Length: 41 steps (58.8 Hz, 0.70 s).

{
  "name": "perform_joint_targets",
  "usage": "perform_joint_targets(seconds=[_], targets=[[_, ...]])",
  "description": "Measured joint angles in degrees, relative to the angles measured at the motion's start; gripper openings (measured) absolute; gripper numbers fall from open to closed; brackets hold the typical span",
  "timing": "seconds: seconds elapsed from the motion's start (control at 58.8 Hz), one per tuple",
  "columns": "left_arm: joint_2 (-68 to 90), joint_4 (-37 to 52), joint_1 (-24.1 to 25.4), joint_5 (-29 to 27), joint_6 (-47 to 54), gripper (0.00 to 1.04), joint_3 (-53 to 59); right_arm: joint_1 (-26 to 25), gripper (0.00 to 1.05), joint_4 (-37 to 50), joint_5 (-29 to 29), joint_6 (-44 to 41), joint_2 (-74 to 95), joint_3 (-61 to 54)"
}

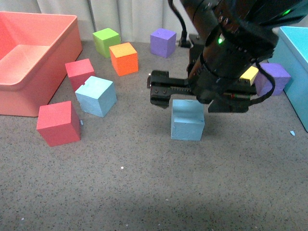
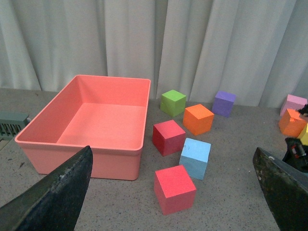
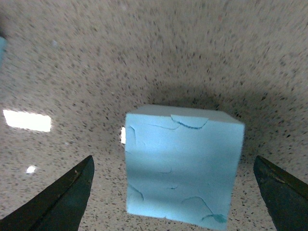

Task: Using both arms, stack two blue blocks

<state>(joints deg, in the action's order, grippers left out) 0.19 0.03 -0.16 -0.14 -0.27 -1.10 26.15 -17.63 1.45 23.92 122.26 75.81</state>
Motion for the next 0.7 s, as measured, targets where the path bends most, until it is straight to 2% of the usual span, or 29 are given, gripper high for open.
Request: perform_joint_targets(seconds=[0.221,0.255,0.323,0.374,0.408,0.544,0.612,0.697], targets=[[0.0,0.0,0.0,0.0,0.0,0.98,0.0,-0.68,0.95,3.21,0.44,-0.59,-7.41,-3.19],[-0.02,0.0,0.0,0.0,0.0,0.98,0.0,-0.63,0.94,6.14,2.56,-1.44,-7.52,-4.2],[0.0,0.0,0.0,0.0,0.0,0.98,0.0,-0.85,0.84,24.92,13.4,-7.56,-7.98,-12.41],[0.0,0.0,0.0,0.15,0.0,0.98,0.0,-1.31,0.76,37.27,18.56,-12.68,-8.37,-19.41],[0.0,-0.02,0.0,0.02,0.0,0.98,0.0,-2.27,0.7,48.96,19.8,-16.35,-8.92,-26.45],[0.0,0.0,0.0,0.0,0.0,0.98,0.0,-6.05,0.48,82.18,17.86,-21.44,-14.53,-41.48],[0.0,0.0,0.0,0.11,0.0,0.98,0.0,-8.15,0.36,88.94,16.24,-22.62,-21.33,-45.53],[0.0,0.0,0.0,0.11,0.0,0.98,0.0,-10.45,0.21,89.9,14.82,-23.15,-26.8,-50.42]])
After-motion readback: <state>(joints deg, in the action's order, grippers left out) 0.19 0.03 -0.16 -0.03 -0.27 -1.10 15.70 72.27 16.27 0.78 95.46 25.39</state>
